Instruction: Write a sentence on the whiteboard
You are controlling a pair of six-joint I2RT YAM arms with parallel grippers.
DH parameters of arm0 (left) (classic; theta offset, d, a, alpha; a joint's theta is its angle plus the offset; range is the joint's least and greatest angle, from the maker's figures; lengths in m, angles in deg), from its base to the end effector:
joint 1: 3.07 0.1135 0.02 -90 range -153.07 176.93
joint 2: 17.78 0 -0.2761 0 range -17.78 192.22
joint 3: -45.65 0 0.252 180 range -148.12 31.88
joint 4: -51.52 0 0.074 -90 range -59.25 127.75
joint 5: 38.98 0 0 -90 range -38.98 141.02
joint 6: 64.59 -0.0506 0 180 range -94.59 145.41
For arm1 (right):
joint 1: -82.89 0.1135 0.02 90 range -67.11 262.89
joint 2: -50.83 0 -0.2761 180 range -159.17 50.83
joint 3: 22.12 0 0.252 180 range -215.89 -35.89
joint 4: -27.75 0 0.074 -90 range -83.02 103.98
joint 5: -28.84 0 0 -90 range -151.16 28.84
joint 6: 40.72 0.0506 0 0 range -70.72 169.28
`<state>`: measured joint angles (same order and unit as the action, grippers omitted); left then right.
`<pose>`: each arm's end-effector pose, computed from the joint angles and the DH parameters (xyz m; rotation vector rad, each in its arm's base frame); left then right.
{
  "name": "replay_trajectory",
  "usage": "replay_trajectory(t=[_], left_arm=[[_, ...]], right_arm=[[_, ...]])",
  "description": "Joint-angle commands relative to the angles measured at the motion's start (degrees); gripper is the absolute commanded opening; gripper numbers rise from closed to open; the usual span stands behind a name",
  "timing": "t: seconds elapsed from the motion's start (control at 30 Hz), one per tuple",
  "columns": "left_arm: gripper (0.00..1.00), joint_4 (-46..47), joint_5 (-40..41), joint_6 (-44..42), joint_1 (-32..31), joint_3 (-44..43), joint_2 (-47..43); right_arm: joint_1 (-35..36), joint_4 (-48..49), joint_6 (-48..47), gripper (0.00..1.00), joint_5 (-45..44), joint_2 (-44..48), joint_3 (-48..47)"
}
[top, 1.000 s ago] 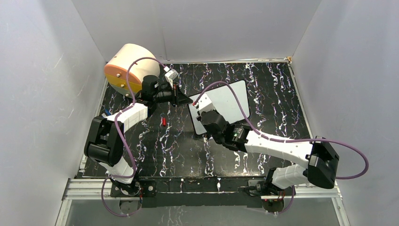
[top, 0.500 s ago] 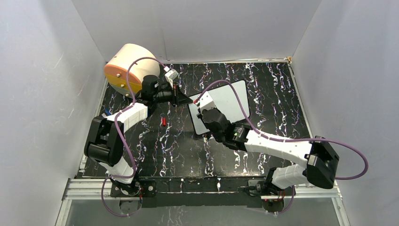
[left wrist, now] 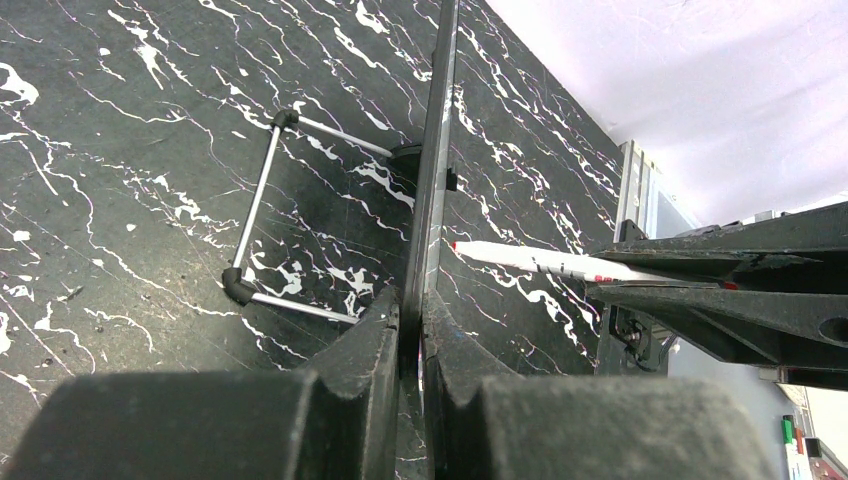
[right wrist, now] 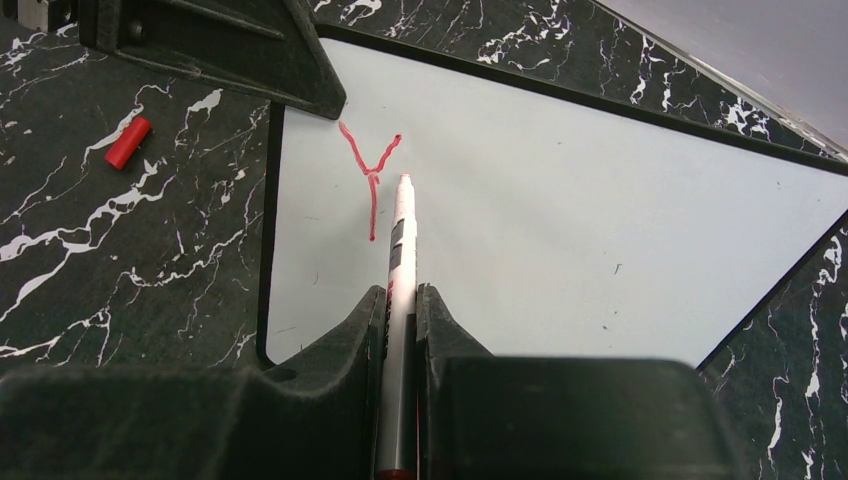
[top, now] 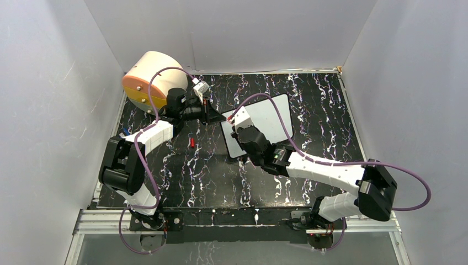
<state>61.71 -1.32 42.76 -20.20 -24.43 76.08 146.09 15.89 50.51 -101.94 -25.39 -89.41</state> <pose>0.3429 -0.1476 0.2627 0.6780 1.7630 -1.2378 0.1685 0.2602 0.3027 -0.5268 1.7671 0.0953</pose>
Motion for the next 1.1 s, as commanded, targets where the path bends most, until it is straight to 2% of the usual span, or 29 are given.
replay_trajectory(t=[0.0,1.07], left_arm=[[0.0,-2.8,2.8,-2.2,-0.3,-1.0,-1.7],[0.0,-2.6,2.5,-1.9,-0.3,-1.0,-1.6]], right_arm=[[-0.4,3.8,-0.5,0.0,0.0,-0.3,0.2],[-1.6,1.0,0.6,0.0,2.4,-2.3,-0.4]])
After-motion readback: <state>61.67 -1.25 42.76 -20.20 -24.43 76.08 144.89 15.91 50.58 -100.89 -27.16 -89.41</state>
